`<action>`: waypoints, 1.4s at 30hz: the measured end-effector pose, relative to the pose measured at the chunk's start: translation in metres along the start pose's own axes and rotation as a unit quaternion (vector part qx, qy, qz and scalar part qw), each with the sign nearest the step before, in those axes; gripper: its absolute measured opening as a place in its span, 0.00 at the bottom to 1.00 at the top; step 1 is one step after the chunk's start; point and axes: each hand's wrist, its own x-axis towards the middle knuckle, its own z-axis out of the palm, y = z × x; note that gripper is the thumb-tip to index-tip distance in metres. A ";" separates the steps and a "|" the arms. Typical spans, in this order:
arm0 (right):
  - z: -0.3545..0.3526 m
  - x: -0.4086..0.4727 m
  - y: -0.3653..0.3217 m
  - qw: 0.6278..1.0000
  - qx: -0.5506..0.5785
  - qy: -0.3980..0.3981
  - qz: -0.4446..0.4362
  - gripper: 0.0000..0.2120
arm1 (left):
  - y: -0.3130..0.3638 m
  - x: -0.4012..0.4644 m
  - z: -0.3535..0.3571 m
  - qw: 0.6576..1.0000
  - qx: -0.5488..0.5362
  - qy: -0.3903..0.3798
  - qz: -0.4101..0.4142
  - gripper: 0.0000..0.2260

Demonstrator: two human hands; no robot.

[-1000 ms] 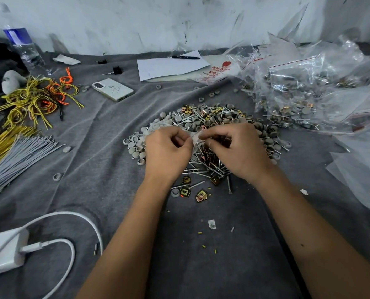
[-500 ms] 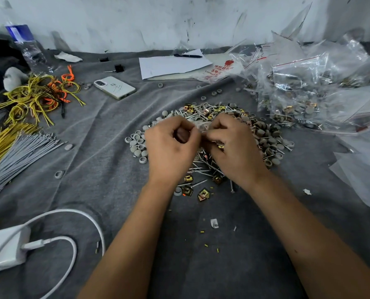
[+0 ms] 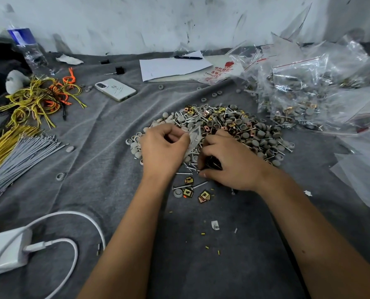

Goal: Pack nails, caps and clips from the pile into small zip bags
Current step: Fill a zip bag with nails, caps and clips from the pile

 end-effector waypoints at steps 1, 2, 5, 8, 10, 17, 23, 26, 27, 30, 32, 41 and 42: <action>0.000 0.000 0.000 1.000 0.001 0.001 -0.002 0.07 | -0.002 0.000 0.001 1.000 -0.017 -0.014 -0.021 0.06; -0.001 0.000 -0.001 1.000 0.011 0.006 -0.003 0.06 | -0.004 0.000 0.002 0.998 -0.033 -0.026 -0.039 0.05; -0.004 -0.002 0.000 0.996 0.081 0.045 0.004 0.04 | -0.008 0.001 0.004 0.993 -0.071 -0.059 -0.073 0.04; -0.010 -0.004 -0.001 0.977 0.161 0.136 0.011 0.02 | -0.009 0.001 0.004 0.989 -0.092 -0.068 -0.090 0.04; -0.010 -0.004 -0.001 0.970 0.142 0.196 0.012 0.04 | -0.007 0.000 0.004 0.992 -0.079 -0.067 -0.076 0.04; -0.007 -0.002 -0.002 0.967 0.106 0.230 0.014 0.11 | 0.004 -0.005 0.004 0.997 0.025 -0.062 0.047 0.06; -0.009 -0.003 -0.003 0.947 0.112 0.299 0.035 0.05 | 0.010 -0.007 0.002 0.992 0.073 -0.074 0.072 0.05; -0.012 -0.004 -0.004 0.931 0.116 0.344 0.031 0.04 | 0.009 -0.007 0.002 0.991 0.098 -0.074 0.059 0.06; -0.012 -0.004 -0.004 0.928 0.117 0.353 0.029 0.04 | 0.008 -0.007 0.002 0.990 0.103 -0.077 0.054 0.06; -0.010 -0.003 -0.004 0.938 0.105 0.330 0.022 0.04 | 0.009 -0.008 0.004 0.992 0.090 -0.081 0.040 0.05; -0.008 -0.002 -0.003 0.948 0.095 0.303 0.027 0.04 | 0.010 -0.008 0.005 0.995 0.067 -0.070 0.034 0.06; -0.002 0.002 -0.003 0.941 0.116 0.317 0.022 0.06 | 0.014 -0.010 0.006 0.995 0.008 -0.054 0.083 0.07; 0.000 0.002 -0.003 0.945 0.113 0.305 0.024 0.07 | 0.014 -0.010 0.005 0.995 -0.007 -0.049 0.083 0.08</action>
